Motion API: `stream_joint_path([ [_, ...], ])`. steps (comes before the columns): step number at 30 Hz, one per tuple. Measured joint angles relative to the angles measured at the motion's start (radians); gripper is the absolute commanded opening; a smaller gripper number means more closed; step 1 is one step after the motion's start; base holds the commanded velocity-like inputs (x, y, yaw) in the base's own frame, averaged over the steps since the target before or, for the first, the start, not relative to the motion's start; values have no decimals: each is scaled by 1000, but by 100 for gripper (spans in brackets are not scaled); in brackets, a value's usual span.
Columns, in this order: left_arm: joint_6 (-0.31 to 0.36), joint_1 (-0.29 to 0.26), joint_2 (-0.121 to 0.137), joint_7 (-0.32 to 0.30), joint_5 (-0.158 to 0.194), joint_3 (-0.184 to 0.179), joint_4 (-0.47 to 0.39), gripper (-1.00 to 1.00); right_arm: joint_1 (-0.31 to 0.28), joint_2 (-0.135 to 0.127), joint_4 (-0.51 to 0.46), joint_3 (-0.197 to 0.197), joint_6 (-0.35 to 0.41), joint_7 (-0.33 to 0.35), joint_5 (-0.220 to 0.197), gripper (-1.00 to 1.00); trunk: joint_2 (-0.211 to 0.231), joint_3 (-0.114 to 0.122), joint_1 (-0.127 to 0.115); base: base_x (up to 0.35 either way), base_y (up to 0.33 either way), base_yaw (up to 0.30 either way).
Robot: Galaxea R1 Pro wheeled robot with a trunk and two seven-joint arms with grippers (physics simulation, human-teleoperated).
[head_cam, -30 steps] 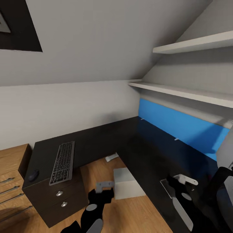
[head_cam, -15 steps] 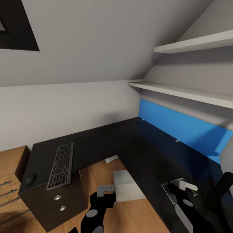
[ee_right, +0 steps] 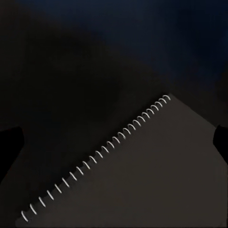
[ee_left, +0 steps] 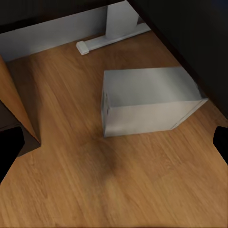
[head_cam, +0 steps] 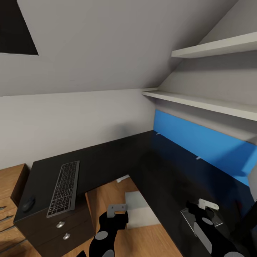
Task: In the bedroom, organize the workspace by keeping the computer under the desk, ensuring the monitor is on the desk, placing the keyboard on the desk next to the monitor, placing the mouse on the desk next to the keyboard, moving the folder from the swivel chair onto the desk next to the mouse, stacking the notebook on top of the folder with the pen on top of the notebook, and positioning the swivel chair next to the desk.
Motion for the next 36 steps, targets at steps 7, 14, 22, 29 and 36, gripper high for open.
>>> stream_joint_path([
  [7,1,0,-1,1,0,-1,0,100,-61,-1,106,0,-5,27,-1,100,0,0,0,101,0,0],
  [14,1,0,-3,1,0,-3,0,100,-125,-6,212,-5,-59,28,0,100,0,0,0,39,0,0],
  [22,1,0,-4,1,0,-3,-2,100,-215,-25,363,-40,-130,25,-30,100,0,0,0,136,0,0],
  [29,-1,0,-6,1,25,-18,-52,100,-222,-57,373,-216,-128,21,-161,100,0,0,0,6,0,0],
  [36,-1,0,-5,3,60,-19,-67,100,-222,-57,315,-227,-121,20,-167,100,-49,-22,27,0,0,0],
])
